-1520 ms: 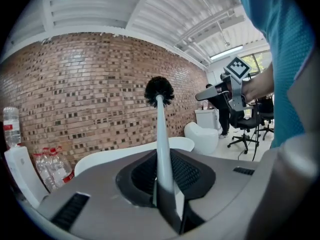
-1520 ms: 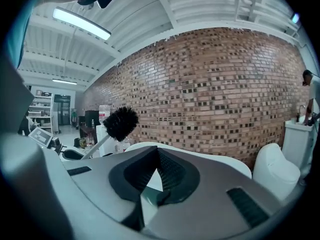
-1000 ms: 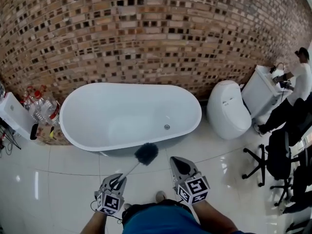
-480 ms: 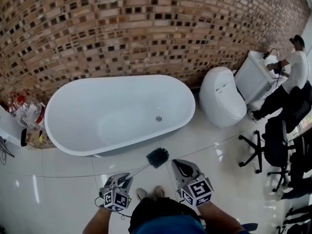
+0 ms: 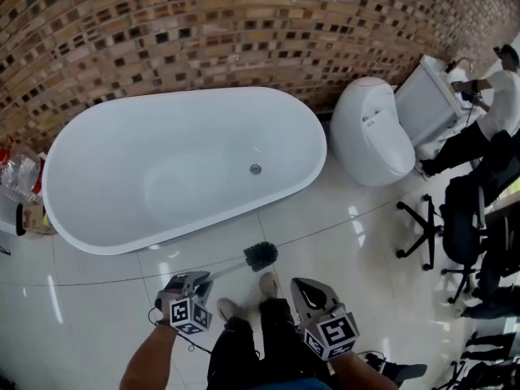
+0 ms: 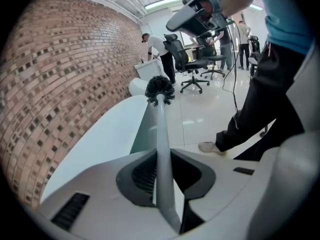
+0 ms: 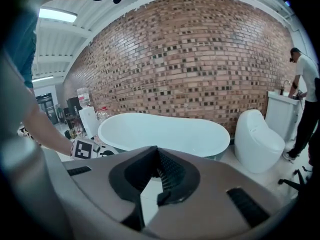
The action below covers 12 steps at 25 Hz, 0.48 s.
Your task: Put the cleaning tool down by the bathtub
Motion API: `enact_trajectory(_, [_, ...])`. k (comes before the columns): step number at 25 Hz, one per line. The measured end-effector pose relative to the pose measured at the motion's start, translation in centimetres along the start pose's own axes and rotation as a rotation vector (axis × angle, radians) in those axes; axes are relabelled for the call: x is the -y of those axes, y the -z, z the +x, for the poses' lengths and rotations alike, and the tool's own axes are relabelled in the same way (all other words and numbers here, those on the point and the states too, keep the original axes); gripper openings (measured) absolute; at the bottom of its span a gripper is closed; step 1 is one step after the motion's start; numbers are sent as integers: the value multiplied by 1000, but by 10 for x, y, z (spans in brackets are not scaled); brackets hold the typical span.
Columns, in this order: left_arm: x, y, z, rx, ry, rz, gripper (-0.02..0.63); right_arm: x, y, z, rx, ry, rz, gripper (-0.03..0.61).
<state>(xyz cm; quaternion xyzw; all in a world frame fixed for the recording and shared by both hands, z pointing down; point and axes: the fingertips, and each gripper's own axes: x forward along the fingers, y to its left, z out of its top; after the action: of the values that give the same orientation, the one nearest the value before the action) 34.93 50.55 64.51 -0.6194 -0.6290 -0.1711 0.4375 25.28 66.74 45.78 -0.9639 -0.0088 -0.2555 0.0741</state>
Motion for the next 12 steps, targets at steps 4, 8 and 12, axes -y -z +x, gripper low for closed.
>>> enact_trajectory(4, [-2, 30, 80, -65, 17, 29, 64, 35, 53, 34, -52, -7, 23, 17])
enact_trajectory(8, [0, 51, 150, -97, 43, -14, 64, 66, 77, 64, -60, -11, 26, 17])
enact_trajectory(12, [6, 66, 209, -114, 88, -7, 64, 89, 103, 95, -73, -16, 51, 17])
